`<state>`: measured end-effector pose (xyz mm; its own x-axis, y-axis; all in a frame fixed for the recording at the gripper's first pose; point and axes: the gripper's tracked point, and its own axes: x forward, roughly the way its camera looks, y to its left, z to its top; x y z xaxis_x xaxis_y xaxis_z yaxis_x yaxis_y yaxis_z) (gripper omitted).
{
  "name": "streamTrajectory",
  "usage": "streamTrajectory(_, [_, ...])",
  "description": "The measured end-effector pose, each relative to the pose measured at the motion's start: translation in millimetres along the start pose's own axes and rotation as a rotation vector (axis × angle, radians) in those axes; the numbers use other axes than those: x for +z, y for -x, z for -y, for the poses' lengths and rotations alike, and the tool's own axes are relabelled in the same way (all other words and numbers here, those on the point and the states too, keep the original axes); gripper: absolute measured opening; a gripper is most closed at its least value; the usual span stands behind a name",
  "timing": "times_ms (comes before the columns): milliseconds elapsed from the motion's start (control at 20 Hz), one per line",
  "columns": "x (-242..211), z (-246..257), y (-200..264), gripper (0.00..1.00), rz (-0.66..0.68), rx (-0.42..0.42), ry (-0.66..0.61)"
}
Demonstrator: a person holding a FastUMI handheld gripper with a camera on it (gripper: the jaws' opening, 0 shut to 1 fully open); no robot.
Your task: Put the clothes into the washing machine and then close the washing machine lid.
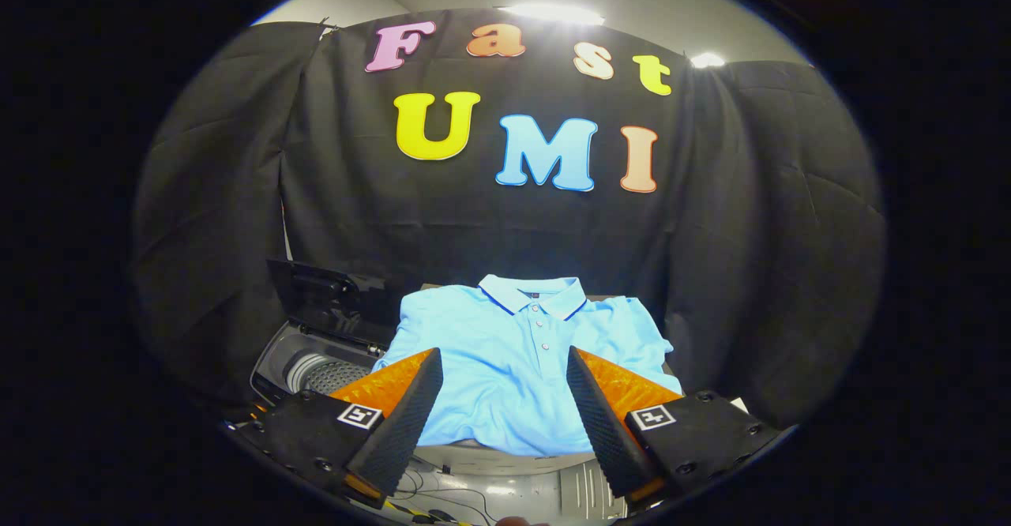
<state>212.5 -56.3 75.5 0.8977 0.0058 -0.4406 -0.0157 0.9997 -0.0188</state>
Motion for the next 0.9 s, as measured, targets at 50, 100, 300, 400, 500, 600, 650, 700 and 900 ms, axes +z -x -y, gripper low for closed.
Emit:
streamTrajectory(50, [-3, 3, -10, 0.98, -0.011, -0.002, -0.014])
streamTrajectory(100, [-4, 6, -20, 0.98, -0.028, -0.008, -0.024])
streamTrajectory(300, [-16, 12, -58, 0.98, -0.093, -0.007, -0.021])
streamTrajectory(400, [-19, 20, -76, 0.98, -0.114, -0.021, -0.010])
streamTrajectory(500, [-28, 21, -93, 0.98, -0.155, -0.010, -0.008])
streamTrajectory(600, [-36, 23, -106, 0.98, -0.188, -0.012, 0.002])
streamTrajectory(650, [-43, 25, -110, 0.98, -0.202, -0.015, 0.006])
streamTrajectory(700, [-47, 26, -114, 0.99, -0.213, -0.013, 0.005])
streamTrajectory(900, [-62, 25, -125, 0.99, -0.253, 0.005, -0.001])
